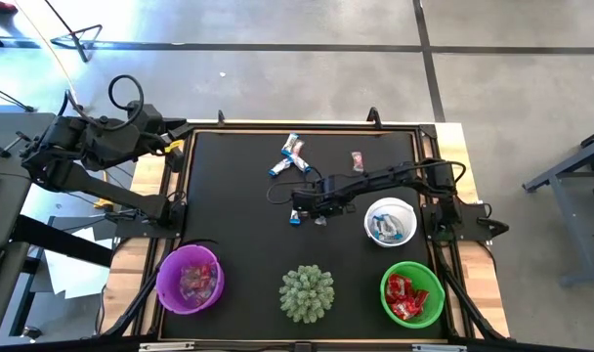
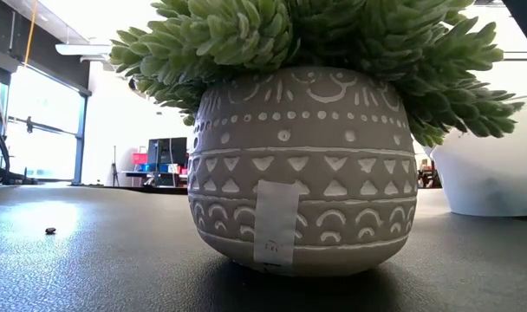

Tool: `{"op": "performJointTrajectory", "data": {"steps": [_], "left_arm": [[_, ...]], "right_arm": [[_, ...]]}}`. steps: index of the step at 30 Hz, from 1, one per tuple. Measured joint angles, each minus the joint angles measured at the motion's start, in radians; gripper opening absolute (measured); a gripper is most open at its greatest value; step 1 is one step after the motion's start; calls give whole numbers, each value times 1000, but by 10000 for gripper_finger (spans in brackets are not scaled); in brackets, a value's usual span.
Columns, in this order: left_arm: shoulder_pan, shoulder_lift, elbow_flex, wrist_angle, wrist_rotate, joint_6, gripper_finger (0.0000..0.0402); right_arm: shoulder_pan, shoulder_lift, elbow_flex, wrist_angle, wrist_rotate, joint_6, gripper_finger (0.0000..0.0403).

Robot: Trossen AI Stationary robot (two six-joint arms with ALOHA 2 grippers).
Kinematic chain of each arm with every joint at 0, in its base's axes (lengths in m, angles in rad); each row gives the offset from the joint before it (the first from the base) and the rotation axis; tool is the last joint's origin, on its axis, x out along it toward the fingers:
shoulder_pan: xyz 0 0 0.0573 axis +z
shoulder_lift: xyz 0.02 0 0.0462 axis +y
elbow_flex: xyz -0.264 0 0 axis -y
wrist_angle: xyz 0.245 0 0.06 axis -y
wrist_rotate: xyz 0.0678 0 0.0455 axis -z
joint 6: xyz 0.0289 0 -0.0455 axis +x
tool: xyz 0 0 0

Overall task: Sort candy
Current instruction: Put the transparent candy wrapper into the purple bucket

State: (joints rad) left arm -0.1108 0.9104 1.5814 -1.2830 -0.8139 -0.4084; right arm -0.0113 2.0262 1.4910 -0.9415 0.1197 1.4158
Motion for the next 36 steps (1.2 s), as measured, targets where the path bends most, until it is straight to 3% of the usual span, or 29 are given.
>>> {"op": "performJointTrajectory", "data": {"steps": [6, 36], "left_arm": [[0, 0, 0, 0, 6, 1, 113], [0, -2, 0, 0, 19, 20, 113]], "right_arm": [[-1, 29, 0, 23, -44, -1, 157], [-8, 79, 2, 34, -38, -2, 157]]}}
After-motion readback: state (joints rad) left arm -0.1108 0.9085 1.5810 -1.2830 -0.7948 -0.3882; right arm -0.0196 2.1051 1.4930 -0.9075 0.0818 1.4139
